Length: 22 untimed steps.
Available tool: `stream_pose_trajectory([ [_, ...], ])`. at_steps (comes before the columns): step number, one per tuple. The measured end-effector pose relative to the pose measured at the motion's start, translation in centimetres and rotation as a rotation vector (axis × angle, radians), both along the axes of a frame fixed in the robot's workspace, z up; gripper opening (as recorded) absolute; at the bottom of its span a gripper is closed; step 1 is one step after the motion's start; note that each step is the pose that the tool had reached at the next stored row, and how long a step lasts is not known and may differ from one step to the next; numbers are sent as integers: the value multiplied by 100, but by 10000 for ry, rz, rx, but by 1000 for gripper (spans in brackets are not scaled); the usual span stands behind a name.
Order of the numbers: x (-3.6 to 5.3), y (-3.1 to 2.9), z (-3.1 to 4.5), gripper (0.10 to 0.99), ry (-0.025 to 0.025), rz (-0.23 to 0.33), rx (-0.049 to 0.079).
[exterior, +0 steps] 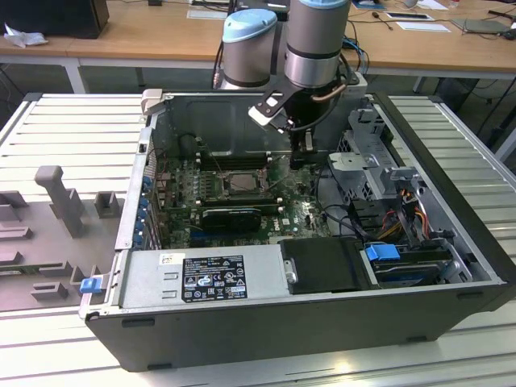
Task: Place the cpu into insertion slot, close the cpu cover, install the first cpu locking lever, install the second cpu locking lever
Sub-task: 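Close the cpu cover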
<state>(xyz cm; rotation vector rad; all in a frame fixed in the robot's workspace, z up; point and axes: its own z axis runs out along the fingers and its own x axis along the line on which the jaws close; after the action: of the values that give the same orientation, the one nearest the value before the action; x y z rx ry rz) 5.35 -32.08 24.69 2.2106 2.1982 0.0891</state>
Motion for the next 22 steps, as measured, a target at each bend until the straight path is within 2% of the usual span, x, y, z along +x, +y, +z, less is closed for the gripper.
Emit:
stream_pose_trajectory([
  [3,-79,0,0,106,-1,-3,1],
  [10,-132,0,-1,106,-1,-2,2],
  [16,-263,0,-1,106,-1,-2,1],
  [22,-358,0,-1,106,0,-2,2],
])
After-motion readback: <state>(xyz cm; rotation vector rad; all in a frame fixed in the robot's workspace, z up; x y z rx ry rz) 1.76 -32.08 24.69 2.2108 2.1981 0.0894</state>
